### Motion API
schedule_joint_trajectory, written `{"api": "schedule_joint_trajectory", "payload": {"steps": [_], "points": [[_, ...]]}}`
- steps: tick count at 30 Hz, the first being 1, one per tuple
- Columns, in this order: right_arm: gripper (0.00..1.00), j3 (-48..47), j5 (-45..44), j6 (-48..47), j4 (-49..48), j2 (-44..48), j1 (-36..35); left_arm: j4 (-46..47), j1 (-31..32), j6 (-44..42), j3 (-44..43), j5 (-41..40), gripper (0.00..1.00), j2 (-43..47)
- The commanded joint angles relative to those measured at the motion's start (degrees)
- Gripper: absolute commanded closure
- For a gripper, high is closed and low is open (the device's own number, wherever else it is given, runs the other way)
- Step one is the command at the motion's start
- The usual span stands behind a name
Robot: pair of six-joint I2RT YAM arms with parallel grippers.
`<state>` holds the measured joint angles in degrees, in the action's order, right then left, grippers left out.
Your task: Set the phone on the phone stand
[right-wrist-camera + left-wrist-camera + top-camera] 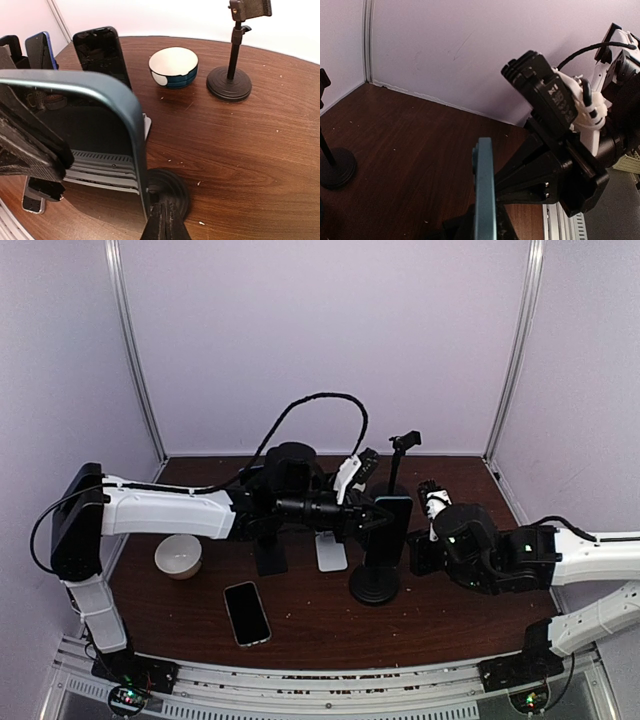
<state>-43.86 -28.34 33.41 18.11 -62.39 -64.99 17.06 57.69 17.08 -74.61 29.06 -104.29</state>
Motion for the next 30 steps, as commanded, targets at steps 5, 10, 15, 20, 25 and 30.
{"api": "schedule_joint_trajectory", "payload": {"steps": [5,10,15,20,25,30], "points": [[1.00,3.0,2.4,0.5,1.4,6.2,0.2,2.2,0.7,-3.4,-1.3,2.2,1.00,1.6],[1.00,2.9,3.0,-1.9,4.4,10.5,0.9,2.8,0.8,-3.7,-3.4,2.4,1.00,2.1],[0.85,2.6,13.6,-8.8,1.3,12.6,5.7,5.2,1.6,-5.1,0.9,-4.9,1.00,6.2],[0.67,1.5,34.6,-14.9,-2.9,11.5,15.0,23.7,1.6,0.5,10.2,-7.7,1.00,6.7],[0.63,-0.2,36.8,-19.4,-0.5,9.6,18.0,33.2,1.7,4.3,16.1,-9.8,1.00,7.8],[0.60,1.4,35.4,-18.4,-8.0,8.1,17.8,28.1,2.5,3.5,16.4,-13.9,1.00,8.6]]}}
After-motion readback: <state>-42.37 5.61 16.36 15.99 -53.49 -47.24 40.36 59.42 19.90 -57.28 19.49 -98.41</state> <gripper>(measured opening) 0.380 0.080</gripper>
